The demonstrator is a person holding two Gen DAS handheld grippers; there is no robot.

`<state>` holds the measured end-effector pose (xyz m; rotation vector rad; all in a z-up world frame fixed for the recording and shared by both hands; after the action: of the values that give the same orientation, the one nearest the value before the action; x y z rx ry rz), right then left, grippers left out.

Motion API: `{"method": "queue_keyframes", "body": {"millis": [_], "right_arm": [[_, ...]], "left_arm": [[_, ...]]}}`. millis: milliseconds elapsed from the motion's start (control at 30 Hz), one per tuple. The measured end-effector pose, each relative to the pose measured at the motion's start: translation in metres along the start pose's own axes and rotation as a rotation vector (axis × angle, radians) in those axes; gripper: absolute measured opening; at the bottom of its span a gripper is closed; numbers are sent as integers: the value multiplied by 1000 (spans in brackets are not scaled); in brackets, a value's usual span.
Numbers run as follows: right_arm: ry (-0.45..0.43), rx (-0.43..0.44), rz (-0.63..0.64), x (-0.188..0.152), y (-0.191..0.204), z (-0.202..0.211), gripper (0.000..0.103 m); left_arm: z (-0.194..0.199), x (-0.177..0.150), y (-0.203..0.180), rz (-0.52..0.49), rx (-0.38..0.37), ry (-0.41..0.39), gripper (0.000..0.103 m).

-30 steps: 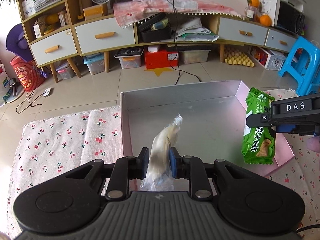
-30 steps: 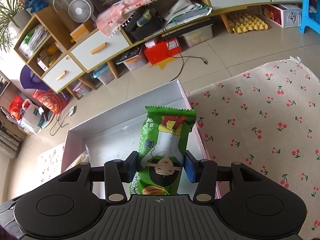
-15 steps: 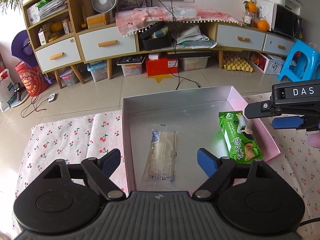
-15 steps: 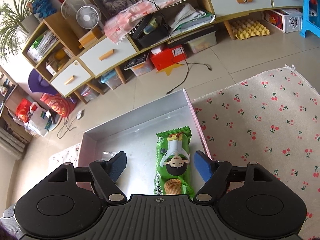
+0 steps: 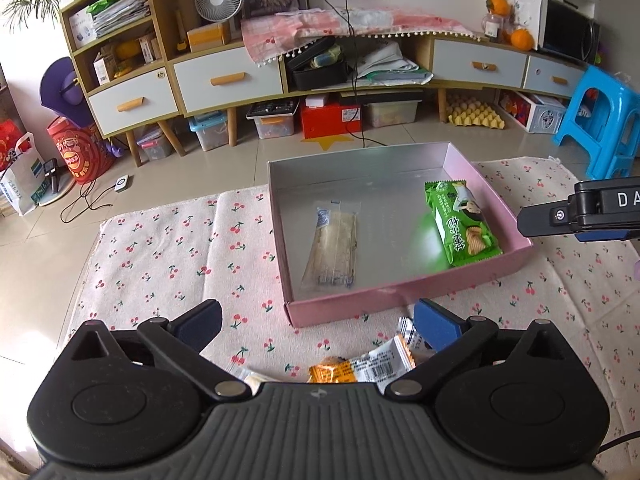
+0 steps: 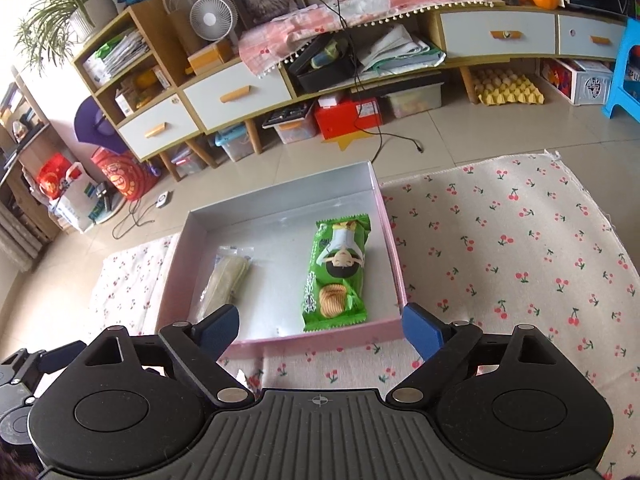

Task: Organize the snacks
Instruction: 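Grasp the yellow cracker packet with the left tool while the right tool grasps a red candy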

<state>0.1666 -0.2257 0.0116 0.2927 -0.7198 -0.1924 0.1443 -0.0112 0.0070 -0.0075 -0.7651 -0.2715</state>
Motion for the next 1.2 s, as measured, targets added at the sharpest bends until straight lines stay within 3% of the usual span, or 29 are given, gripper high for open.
{"method": "queue_keyframes", "body": {"millis": [533,833,933,1033,1200], "right_arm": [[35,-29,118,-63,2,18,95],[98,31,233,-99,27,16,95],[124,87,249,-108,42,17,95],[149,132,272,-116,58,17,95],[210,219,269,-129,78,14,95]], "left_arm": [[15,-55,25,51,10,67,102],[20,-91,48,47,10,131,102],[21,-95,60,135,-26,166,102],[19,-101,76,294,-78,215,101],[14,-111,90,542,-160,304,89]]}}
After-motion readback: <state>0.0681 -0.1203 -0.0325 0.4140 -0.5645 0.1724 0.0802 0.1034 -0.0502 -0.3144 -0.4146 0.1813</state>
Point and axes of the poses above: each gripper's, at about its wrist camera, not at the fingertips, and z roughly against the way its jaws point, y to its left, x to its top, the point moved 2 cm from there along -z, roughly the way its jaws point, and after that the axes turned 2 degrees about -y, right-handed, at the moved point
